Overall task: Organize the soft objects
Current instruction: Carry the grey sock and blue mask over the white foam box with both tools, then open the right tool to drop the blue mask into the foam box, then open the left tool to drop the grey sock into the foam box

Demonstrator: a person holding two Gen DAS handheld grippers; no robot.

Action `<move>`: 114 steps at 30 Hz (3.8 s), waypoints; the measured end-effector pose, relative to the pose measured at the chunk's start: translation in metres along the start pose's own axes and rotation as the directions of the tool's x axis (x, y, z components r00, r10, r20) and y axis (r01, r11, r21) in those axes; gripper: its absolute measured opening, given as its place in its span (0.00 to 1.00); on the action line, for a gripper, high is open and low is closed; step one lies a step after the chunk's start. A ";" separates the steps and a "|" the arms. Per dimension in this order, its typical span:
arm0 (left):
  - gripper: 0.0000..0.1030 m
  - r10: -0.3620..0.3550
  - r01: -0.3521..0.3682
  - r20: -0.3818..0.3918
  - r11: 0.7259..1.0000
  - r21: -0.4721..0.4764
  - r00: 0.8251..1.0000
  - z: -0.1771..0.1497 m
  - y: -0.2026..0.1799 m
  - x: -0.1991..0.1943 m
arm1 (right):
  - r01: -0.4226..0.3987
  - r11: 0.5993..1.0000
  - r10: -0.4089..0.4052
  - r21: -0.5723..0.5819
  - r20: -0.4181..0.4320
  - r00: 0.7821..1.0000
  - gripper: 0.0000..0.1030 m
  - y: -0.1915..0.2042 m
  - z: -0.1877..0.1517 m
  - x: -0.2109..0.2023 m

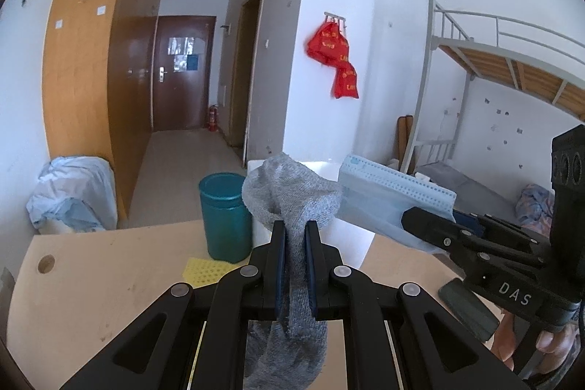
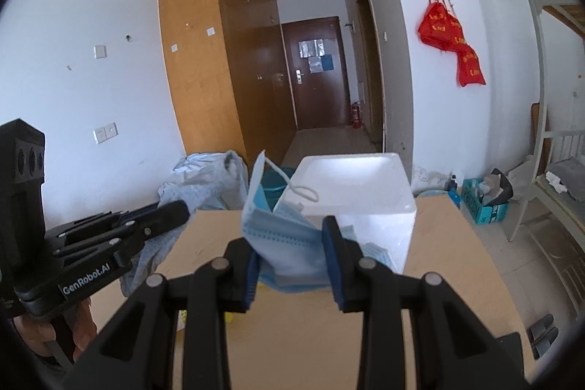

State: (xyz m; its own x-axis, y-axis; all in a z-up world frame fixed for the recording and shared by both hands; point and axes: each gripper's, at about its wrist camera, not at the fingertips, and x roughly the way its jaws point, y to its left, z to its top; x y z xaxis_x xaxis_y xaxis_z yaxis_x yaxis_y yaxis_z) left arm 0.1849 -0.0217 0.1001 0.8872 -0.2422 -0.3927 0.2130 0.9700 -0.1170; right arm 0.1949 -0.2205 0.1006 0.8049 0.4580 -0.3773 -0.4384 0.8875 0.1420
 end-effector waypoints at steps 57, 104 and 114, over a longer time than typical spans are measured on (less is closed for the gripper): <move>0.10 -0.065 0.063 -0.075 0.998 -0.023 0.995 0.054 0.018 0.120 | 0.121 0.991 -0.113 0.063 -0.115 0.987 0.65 -0.048 0.033 0.090; 0.79 0.015 -0.006 -0.136 0.997 0.073 0.991 0.058 -0.025 0.171 | 0.115 0.986 -0.115 0.120 -0.012 0.993 0.68 -0.067 0.024 0.028; 0.79 0.042 -0.032 -0.129 0.996 0.079 0.991 0.053 -0.022 0.168 | 0.119 0.986 -0.119 0.117 -0.010 0.993 0.68 -0.064 0.023 0.026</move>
State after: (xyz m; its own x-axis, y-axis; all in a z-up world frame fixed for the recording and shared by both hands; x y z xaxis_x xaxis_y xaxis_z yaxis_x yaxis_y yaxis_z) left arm 0.3510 -0.0825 0.0849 0.8351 -0.2020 -0.5117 0.2164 0.9758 -0.0319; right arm 0.2532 -0.2642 0.1024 0.8470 0.3489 -0.4011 -0.2899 0.9355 0.2018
